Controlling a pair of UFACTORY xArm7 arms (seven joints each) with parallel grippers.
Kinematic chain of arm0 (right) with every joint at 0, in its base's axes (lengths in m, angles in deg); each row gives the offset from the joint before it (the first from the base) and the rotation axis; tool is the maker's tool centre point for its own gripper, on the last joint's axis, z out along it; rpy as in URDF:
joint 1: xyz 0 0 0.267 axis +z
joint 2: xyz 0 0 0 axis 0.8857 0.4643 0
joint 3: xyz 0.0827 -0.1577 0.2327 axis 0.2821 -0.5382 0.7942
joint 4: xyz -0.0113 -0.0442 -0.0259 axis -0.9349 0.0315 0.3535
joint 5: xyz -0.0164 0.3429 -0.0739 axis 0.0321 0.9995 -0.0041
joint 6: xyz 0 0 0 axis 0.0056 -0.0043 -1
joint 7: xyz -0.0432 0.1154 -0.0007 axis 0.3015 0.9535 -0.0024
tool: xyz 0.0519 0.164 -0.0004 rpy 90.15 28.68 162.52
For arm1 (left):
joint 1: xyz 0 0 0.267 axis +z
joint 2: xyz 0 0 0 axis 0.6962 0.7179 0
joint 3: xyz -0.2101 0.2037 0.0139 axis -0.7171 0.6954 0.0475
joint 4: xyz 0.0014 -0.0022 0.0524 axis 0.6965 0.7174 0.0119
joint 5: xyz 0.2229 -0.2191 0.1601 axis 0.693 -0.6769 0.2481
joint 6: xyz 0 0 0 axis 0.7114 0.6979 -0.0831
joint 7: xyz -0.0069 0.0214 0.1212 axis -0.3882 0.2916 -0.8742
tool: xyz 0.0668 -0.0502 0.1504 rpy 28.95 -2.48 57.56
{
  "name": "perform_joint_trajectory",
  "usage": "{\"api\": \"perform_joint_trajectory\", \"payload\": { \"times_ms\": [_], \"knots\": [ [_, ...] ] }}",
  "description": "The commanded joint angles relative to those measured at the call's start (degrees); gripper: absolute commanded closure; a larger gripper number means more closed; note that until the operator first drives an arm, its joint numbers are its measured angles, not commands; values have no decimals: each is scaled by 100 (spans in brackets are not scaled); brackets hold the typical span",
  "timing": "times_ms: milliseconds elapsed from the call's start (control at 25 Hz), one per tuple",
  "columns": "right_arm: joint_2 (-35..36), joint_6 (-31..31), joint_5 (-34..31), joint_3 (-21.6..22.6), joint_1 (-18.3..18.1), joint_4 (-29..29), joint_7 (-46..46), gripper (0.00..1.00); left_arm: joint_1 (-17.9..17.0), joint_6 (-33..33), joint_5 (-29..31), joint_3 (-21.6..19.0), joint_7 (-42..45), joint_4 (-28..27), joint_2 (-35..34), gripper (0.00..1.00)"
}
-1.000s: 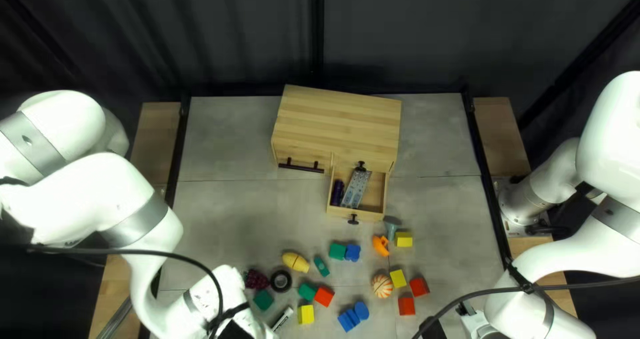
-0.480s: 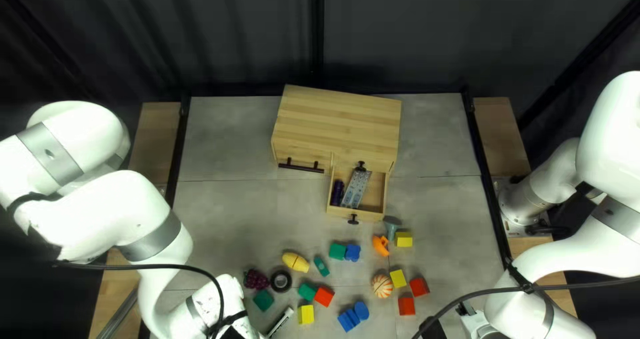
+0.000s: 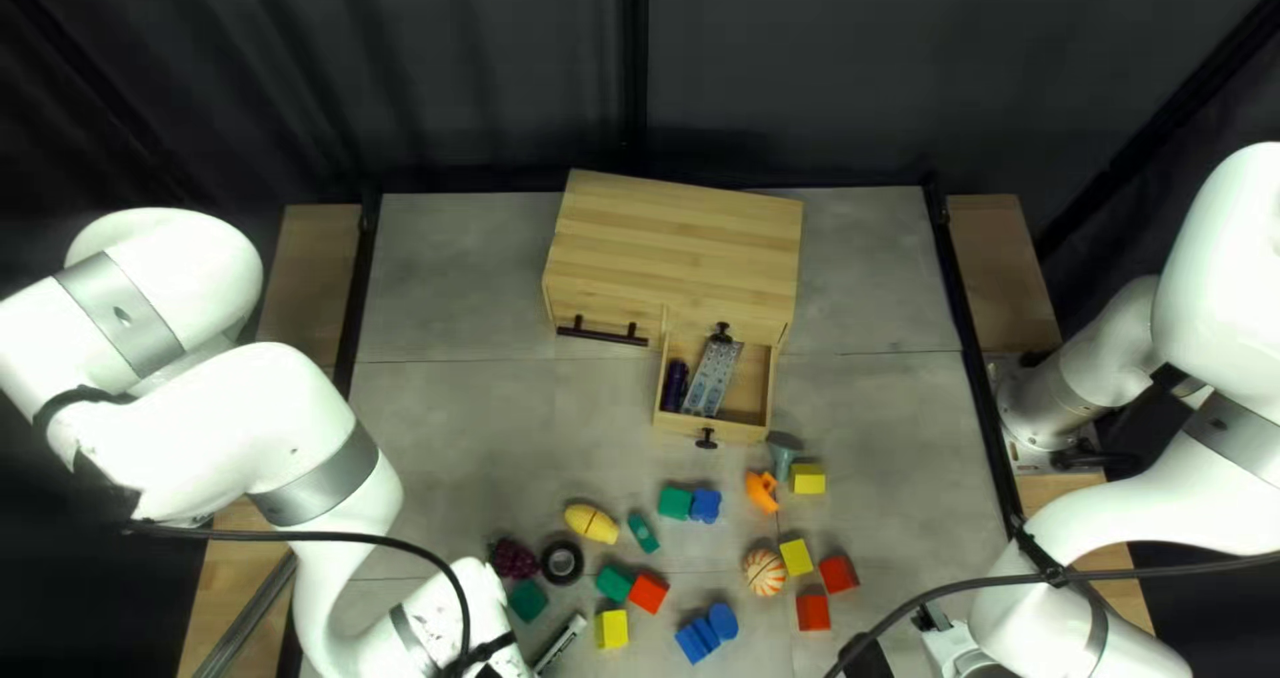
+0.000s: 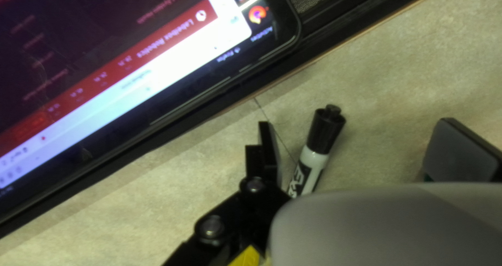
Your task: Open drawers and place objects into drawer and close
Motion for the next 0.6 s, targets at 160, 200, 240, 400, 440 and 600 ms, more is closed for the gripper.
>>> {"api": "perform_joint_trajectory", "payload": {
  "times_ms": [160,200,240,400,440,600],
  "knots": [
    [0,0,0,0,0,0,0,0,-71,12,104,56,71,-91,95,0],
    [0,0,0,0,0,0,0,0,-88,-1,143,79,70,-142,156,0],
    [0,0,0,0,0,0,0,0,-97,-10,167,92,65,-174,194,0],
    [0,0,0,0,0,0,0,0,-112,-58,248,134,42,-243,280,0],
    [0,0,0,0,0,0,0,0,-116,-65,266,143,39,-253,291,0],
    [0,0,0,0,0,0,0,0,-127,-91,317,165,38,-258,303,0]
  ]
}}
